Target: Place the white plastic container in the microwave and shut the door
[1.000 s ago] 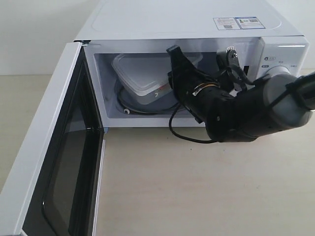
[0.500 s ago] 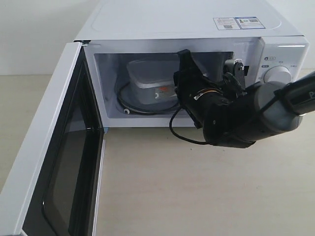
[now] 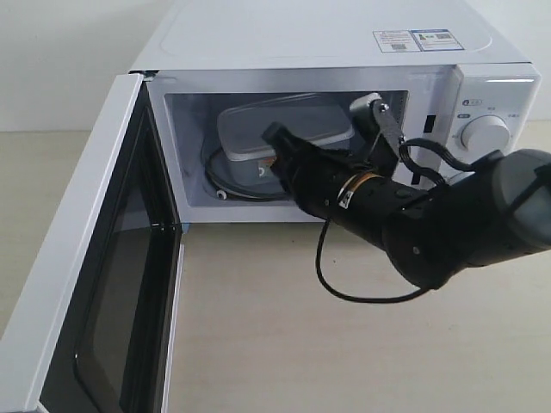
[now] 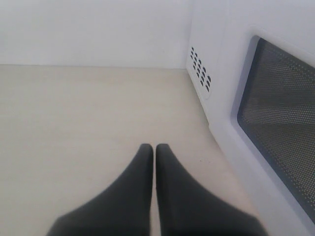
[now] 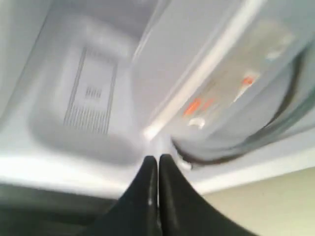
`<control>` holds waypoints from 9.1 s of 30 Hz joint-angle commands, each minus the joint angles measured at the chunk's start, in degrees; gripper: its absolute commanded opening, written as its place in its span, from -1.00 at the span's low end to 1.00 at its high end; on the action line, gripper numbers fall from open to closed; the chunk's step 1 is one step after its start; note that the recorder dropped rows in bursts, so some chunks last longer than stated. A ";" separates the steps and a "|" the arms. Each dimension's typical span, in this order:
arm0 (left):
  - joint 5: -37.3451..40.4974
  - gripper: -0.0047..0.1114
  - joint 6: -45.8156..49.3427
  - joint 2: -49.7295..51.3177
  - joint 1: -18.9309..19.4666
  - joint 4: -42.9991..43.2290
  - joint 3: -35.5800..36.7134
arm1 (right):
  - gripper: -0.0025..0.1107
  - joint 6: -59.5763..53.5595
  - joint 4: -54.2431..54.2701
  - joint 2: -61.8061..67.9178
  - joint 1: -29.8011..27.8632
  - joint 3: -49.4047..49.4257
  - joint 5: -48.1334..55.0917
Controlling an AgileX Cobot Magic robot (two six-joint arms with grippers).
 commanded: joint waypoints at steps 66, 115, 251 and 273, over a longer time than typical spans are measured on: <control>0.17 -0.84 0.47 -0.08 -0.29 0.07 0.19 | -0.96 -65.17 12.52 2.55 4.64 -9.57 9.05; 0.17 -0.84 0.47 -0.08 -0.29 0.07 0.19 | -0.96 -64.09 13.71 -68.41 -15.17 23.48 43.02; 21.32 -0.84 3.50 54.47 -0.29 -19.77 -50.31 | -0.96 -58.73 4.43 -107.67 -29.90 48.15 57.66; 35.41 -0.84 36.18 59.39 -0.29 -38.59 -50.31 | -0.96 -58.73 4.43 -107.67 -29.90 48.15 57.66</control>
